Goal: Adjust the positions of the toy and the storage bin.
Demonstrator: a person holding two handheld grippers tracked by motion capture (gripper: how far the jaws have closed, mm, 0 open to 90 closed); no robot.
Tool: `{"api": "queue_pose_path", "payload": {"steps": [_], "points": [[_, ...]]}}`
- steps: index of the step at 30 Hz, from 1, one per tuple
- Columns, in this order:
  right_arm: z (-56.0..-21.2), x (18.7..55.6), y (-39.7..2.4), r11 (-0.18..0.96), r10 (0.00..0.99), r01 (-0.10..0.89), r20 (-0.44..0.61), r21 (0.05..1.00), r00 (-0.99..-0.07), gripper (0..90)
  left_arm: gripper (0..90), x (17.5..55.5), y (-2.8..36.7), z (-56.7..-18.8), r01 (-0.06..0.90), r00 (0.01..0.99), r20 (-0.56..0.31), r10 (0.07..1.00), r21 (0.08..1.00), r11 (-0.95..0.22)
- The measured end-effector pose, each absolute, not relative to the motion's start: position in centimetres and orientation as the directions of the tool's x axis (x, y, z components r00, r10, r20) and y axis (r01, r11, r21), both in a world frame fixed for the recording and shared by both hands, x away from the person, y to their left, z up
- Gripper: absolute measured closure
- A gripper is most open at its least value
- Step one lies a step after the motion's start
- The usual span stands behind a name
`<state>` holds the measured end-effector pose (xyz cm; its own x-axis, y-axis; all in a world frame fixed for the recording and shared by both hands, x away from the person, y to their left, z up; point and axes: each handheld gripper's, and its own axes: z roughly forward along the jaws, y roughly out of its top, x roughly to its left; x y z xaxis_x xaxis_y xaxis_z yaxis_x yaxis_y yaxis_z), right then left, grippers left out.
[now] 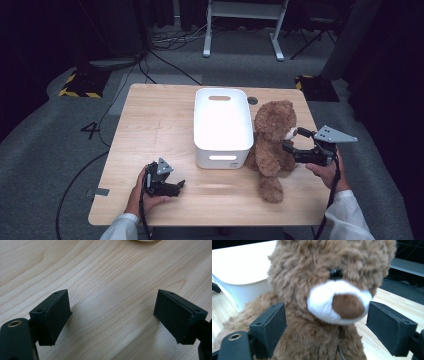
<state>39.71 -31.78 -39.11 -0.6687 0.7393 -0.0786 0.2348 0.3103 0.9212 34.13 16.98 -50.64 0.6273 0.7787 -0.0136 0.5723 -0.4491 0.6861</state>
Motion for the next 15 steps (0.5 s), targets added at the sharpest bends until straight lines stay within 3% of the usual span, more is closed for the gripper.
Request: {"api": "queue_pose_path", "payload": {"steps": [15], "points": [[-38.7, 41.7, -30.9, 0.298, 0.738, 0.271, -0.041, 0.915, -0.673, 14.7, 14.2, 34.1, 17.0, -50.6, 0.573, 0.627, -0.014, 0.779, 0.686, -0.449]]}}
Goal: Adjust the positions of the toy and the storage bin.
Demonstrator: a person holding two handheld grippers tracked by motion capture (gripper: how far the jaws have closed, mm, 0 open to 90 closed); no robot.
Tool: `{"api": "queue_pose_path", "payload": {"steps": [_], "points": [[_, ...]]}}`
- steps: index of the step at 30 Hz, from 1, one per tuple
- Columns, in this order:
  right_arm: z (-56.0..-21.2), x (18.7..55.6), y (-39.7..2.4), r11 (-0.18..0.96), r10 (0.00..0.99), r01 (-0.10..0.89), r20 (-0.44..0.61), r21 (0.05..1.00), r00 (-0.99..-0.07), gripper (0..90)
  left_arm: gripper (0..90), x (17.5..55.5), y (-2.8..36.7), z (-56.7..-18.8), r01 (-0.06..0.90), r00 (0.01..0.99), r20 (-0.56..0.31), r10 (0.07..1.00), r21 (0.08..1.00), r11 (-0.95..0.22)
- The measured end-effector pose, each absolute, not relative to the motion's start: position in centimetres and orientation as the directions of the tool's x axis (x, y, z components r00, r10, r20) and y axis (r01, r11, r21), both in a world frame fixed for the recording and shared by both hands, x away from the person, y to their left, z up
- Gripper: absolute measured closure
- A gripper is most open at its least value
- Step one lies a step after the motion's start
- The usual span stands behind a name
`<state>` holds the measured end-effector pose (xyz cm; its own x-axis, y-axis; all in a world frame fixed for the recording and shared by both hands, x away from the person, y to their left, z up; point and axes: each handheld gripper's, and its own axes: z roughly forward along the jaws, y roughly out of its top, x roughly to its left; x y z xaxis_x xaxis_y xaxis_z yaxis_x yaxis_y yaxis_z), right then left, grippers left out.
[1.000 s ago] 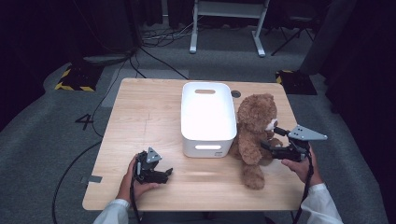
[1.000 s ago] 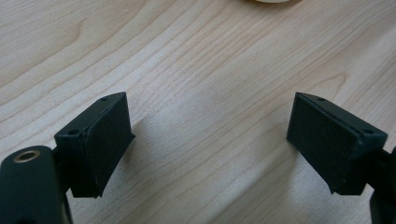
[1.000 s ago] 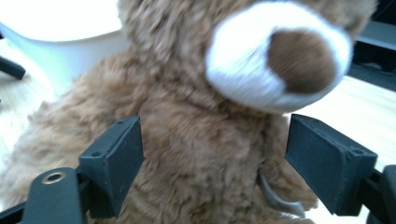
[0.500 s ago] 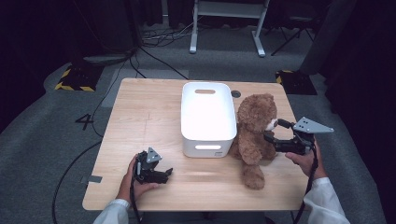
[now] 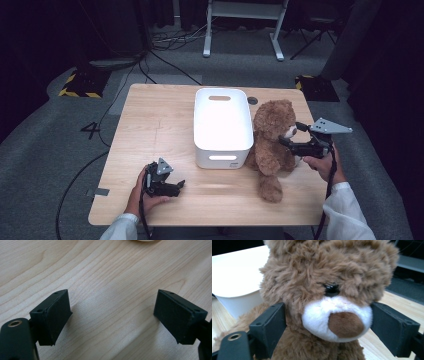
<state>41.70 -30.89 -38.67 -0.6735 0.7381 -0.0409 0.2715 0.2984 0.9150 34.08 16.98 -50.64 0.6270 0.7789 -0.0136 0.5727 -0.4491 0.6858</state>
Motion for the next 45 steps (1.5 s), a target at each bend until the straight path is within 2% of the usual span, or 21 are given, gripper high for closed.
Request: {"api": "queue_pose_path", "payload": {"steps": [5, 10, 15, 17, 20, 23, 25, 28, 31, 33, 36, 45], "points": [[-39.1, 42.3, -29.8, 0.295, 0.753, 0.297, -0.03, 0.908, -0.657, 10.2, 14.1, 34.1, 17.0, -50.6, 0.573, 0.627, -0.013, 0.779, 0.686, -0.449], [-39.3, 42.6, -29.2, 0.311, 0.768, 0.312, -0.043, 0.898, -0.639, 12.5, 14.3, 34.1, 17.0, -50.6, 0.572, 0.628, -0.012, 0.778, 0.686, -0.451], [-40.0, 42.9, -28.7, 0.33, 0.789, 0.312, -0.079, 0.891, -0.609, 29.3, 14.4, 34.1, 17.0, -50.6, 0.571, 0.629, -0.011, 0.777, 0.686, -0.452], [-40.3, 43.1, -28.4, 0.336, 0.787, 0.313, -0.081, 0.888, -0.612, 31.6, 14.4, 34.1, 17.0, -50.6, 0.571, 0.629, -0.011, 0.778, 0.686, -0.452], [-41.0, 43.5, -28.1, 0.338, 0.782, 0.364, -0.044, 0.868, -0.621, 31.0, 14.4, 34.1, 17.0, -50.6, 0.571, 0.629, -0.011, 0.777, 0.686, -0.452], [-41.5, 44.0, -28.3, 0.325, 0.773, 0.435, 0.029, 0.84, -0.633, 26.6, 14.4, 34.1, 17.0, -50.6, 0.571, 0.629, -0.011, 0.777, 0.686, -0.452], [-41.9, 44.4, -28.4, 0.307, 0.766, 0.481, 0.086, 0.821, -0.637, 20.6, 14.4, 34.1, 17.0, -50.6, 0.571, 0.629, -0.011, 0.777, 0.686, -0.452], [-42.2, 44.8, -28.4, 0.305, 0.757, 0.506, 0.117, 0.807, -0.643, 19.7, 14.6, 34.1, 17.0, -50.6, 0.57, 0.629, -0.011, 0.777, 0.686, -0.452], [-42.4, 44.9, -28.2, 0.329, 0.728, 0.516, 0.136, 0.791, -0.672, 25.3, 14.9, 34.0, 17.0, -50.6, 0.57, 0.628, -0.01, 0.778, 0.686, -0.452], [-42.5, 44.8, -28.0, 0.36, 0.683, 0.493, 0.136, 0.792, -0.718, 43.3, 14.9, 34.0, 17.0, -50.6, 0.57, 0.628, -0.01, 0.778, 0.687, -0.452], [-42.4, 44.5, -27.8, 0.386, 0.675, 0.456, 0.091, 0.802, -0.732, 55.9, 15.0, 34.0, 17.0, -50.6, 0.57, 0.628, -0.01, 0.778, 0.687, -0.451], [-42.1, 43.9, -28.2, 0.401, 0.64, 0.408, 0.067, 0.82, -0.765, 73.3, 15.1, 34.0, 17.0, -50.6, 0.569, 0.629, -0.01, 0.777, 0.687, -0.452]]}}
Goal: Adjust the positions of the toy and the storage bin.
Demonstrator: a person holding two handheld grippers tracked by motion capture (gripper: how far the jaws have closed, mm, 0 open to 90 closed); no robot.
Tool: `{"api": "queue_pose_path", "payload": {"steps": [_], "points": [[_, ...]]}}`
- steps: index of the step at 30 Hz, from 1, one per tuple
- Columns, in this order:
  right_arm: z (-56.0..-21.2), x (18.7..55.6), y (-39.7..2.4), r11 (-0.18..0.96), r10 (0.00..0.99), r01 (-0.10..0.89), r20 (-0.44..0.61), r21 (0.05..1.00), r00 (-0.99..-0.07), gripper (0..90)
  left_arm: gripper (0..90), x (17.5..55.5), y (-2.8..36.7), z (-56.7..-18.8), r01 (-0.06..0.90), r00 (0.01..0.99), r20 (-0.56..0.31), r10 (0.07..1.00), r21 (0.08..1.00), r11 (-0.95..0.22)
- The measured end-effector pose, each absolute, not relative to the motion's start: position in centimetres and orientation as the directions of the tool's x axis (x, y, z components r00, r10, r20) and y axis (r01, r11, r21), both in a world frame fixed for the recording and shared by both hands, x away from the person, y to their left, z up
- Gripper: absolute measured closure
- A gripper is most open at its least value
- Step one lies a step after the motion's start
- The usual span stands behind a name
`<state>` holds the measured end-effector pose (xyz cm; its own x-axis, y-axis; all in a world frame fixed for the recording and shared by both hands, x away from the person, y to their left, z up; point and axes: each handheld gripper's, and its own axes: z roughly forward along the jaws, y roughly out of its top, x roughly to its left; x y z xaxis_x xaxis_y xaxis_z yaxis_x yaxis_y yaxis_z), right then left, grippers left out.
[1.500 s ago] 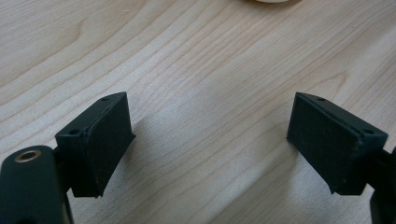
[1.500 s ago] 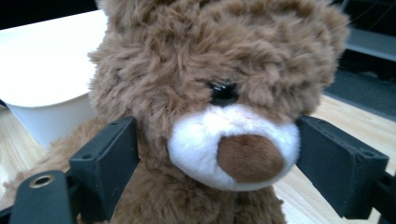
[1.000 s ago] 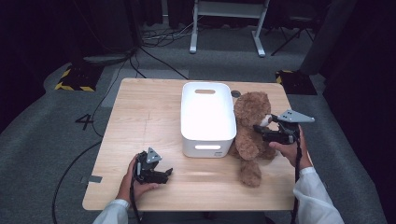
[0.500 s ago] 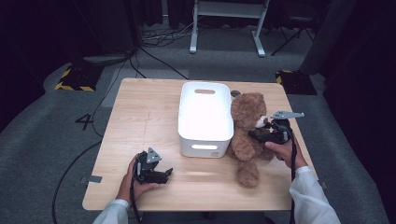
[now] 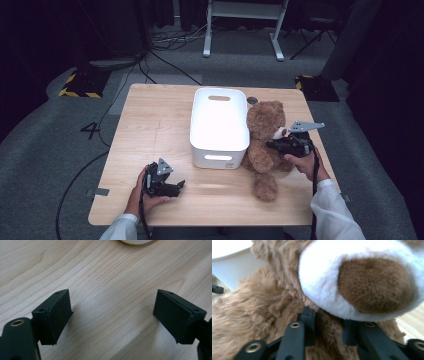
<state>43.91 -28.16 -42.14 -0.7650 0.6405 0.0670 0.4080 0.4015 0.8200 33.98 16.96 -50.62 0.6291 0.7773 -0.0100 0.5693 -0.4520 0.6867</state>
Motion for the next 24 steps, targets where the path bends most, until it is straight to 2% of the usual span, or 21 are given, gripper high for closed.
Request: {"api": "queue_pose_path", "payload": {"steps": [7, 24], "points": [[-41.7, 42.7, -28.3, 0.401, 0.634, 0.344, 0.013, 0.849, -0.773, 83.8, 15.2, 34.0, 17.0, -50.6, 0.569, 0.629, -0.01, 0.777, 0.687, -0.452], [-41.6, 39.8, -28.9, 0.332, 0.66, 0.201, -0.075, 0.922, -0.748, 87.0, 15.3, 34.0, 17.0, -50.6, 0.568, 0.631, -0.011, 0.776, 0.688, -0.452]]}}
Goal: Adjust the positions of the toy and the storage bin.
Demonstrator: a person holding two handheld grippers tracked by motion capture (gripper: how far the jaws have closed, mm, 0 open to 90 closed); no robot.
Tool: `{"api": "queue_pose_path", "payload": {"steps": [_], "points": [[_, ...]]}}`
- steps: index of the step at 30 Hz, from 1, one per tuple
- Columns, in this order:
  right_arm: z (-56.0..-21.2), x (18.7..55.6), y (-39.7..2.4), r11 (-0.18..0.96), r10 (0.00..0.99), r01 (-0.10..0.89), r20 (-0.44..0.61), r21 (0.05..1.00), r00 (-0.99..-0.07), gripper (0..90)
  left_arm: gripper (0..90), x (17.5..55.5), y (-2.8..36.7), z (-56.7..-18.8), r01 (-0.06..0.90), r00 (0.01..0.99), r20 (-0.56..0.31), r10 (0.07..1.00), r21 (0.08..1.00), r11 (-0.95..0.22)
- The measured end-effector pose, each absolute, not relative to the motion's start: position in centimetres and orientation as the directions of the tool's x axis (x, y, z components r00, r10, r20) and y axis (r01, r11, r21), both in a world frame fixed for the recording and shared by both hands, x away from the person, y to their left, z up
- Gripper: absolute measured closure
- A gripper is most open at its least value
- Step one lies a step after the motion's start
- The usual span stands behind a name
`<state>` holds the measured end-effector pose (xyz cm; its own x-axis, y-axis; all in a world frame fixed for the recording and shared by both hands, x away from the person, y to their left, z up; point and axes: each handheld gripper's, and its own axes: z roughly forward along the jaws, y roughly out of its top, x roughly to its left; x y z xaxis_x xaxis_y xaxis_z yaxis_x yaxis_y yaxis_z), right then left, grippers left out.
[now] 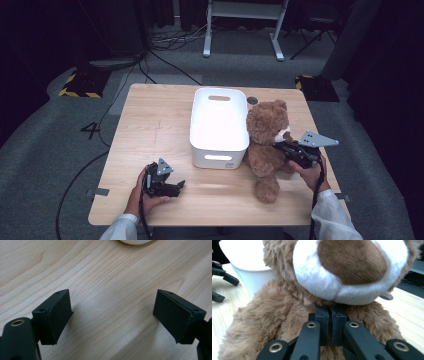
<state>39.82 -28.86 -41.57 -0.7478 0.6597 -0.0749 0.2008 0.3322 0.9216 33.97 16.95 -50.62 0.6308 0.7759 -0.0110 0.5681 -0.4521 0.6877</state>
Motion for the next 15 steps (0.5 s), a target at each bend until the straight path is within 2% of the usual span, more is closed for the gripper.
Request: {"api": "queue_pose_path", "payload": {"steps": [15], "points": [[-40.74, 39.19, -29.69, 0.295, 0.666, 0.149, -0.091, 0.944, -0.741, 87.2, 15.3, 33.97, 16.96, -50.63, 0.568, 0.631, -0.011, 0.776, 0.688, -0.452]]}}
